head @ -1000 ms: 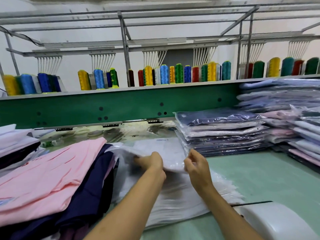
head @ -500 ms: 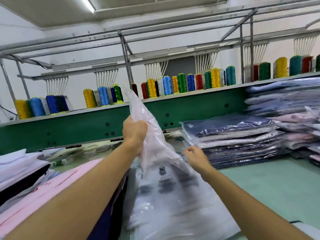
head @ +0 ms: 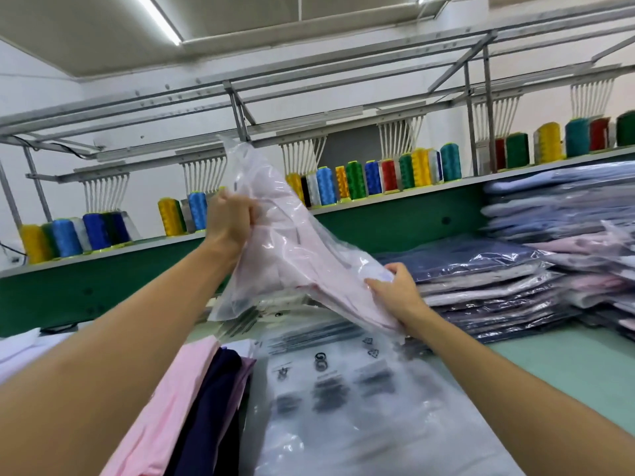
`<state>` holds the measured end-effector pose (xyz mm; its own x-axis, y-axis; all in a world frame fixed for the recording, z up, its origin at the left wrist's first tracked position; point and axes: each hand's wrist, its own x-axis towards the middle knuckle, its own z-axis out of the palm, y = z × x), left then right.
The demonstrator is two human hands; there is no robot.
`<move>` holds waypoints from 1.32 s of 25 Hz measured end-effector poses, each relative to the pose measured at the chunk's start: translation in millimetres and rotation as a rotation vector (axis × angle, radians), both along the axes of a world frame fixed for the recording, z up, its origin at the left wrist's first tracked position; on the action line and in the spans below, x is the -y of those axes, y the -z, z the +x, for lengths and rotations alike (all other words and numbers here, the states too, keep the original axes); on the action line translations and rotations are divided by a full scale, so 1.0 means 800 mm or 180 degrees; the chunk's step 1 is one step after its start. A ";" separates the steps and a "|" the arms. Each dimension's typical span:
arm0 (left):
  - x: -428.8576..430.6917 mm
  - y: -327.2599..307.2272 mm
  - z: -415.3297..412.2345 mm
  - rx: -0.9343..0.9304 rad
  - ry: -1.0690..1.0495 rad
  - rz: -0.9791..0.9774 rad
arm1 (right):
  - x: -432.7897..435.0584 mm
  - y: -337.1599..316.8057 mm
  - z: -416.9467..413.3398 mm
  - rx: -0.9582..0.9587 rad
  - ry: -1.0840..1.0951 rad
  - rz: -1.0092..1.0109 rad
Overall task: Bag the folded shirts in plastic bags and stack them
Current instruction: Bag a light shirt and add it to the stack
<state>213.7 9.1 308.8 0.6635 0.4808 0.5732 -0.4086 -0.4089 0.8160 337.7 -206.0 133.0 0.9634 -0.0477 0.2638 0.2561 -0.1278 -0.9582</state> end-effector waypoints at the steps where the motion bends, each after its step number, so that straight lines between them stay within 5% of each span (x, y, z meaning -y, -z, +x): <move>1: -0.005 -0.003 0.004 0.0065 -0.0092 -0.0135 | 0.010 -0.016 0.002 0.0135 0.0127 -0.0054; 8: 0.028 0.039 0.088 -0.0408 0.0014 -0.0285 | 0.104 -0.057 0.056 0.0513 0.1175 -0.1432; 13: 0.091 0.090 0.173 -0.0571 0.0799 -0.0130 | 0.188 -0.055 0.132 0.0481 0.1791 -0.2042; 23: 0.157 0.114 0.338 -0.1177 0.0844 0.0504 | 0.275 -0.058 0.276 0.0292 0.2223 -0.2760; 25: 0.162 0.125 0.357 -0.1416 0.0581 0.1105 | 0.285 -0.056 0.292 0.0257 0.2296 -0.2973; 28: 0.163 0.132 0.387 -0.1947 0.0950 0.0910 | 0.296 -0.046 0.310 0.0049 0.2424 -0.3626; 30: 0.161 0.138 0.392 -0.2643 0.0680 0.1633 | 0.294 -0.043 0.313 0.0045 0.2687 -0.3951; 33: 0.165 0.128 0.395 -0.2622 -0.0100 0.3294 | 0.274 -0.043 0.312 0.0514 0.2429 -0.4148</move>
